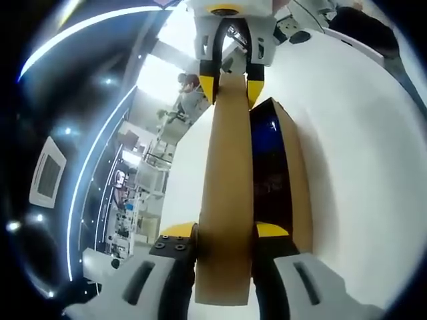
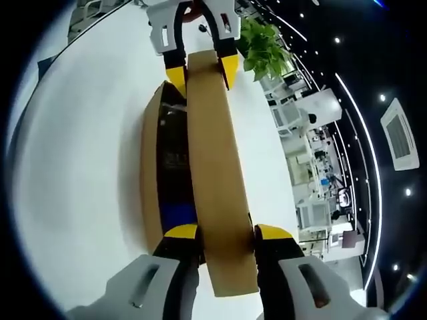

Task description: Operate the shoe box by opening the lid, removing the specified soft item, and placing it in the target area until the item is outside and the box remains undamaged.

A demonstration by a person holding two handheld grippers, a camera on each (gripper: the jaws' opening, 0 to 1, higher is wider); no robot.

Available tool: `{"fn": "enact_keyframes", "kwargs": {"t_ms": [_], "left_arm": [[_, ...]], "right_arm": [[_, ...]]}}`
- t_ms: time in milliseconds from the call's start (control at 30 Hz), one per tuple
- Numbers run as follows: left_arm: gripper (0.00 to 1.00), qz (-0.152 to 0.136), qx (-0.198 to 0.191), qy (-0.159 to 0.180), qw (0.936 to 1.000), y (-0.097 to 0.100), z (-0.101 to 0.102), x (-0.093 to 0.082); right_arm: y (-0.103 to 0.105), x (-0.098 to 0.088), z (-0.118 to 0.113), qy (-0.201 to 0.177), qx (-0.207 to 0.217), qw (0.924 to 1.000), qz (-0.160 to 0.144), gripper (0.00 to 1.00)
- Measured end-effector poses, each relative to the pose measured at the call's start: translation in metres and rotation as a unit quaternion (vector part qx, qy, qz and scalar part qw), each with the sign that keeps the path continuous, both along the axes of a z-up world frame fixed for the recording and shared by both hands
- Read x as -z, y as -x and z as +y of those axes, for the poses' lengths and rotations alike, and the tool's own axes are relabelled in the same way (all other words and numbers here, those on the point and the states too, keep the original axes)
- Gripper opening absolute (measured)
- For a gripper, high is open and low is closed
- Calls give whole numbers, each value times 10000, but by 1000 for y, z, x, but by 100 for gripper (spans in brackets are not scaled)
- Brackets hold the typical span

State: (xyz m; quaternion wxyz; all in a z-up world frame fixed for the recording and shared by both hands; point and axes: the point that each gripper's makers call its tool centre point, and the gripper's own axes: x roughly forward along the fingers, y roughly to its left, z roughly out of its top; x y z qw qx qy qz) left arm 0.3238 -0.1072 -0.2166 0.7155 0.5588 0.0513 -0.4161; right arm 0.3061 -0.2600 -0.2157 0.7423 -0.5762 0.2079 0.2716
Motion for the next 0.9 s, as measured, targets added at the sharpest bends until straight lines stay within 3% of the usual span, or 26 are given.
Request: {"fn": "enact_keyframes", "kwargs": {"t_ms": [433, 500, 633, 700, 733, 833, 900], "left_arm": [[36, -80, -53, 63, 9999, -4, -1, -6], [40, -275, 173, -227, 9992, -2, -4, -8], [49, -194, 173, 81, 9996, 6, -10, -25], [54, -59, 286, 456, 9985, 29, -17, -52], [60, 3, 364, 649, 9972, 34, -21, -56], [74, 167, 480, 706, 9962, 48, -23, -61], [74, 482, 679, 859, 9928, 63, -27, -61]], "right_arm": [[-4, -5, -1, -40, 52, 10000, -70, 31], [-4, -5, 0, -32, 68, 9999, -86, 31], [-4, -5, 0, -18, 81, 9999, -106, 31], [-3, -3, 0, 2, 103, 9999, -116, 31], [-3, -3, 0, 2, 104, 9999, -118, 31], [-3, -3, 0, -12, 123, 9998, -127, 31], [-3, -4, 0, -28, 137, 9998, -134, 31]]}}
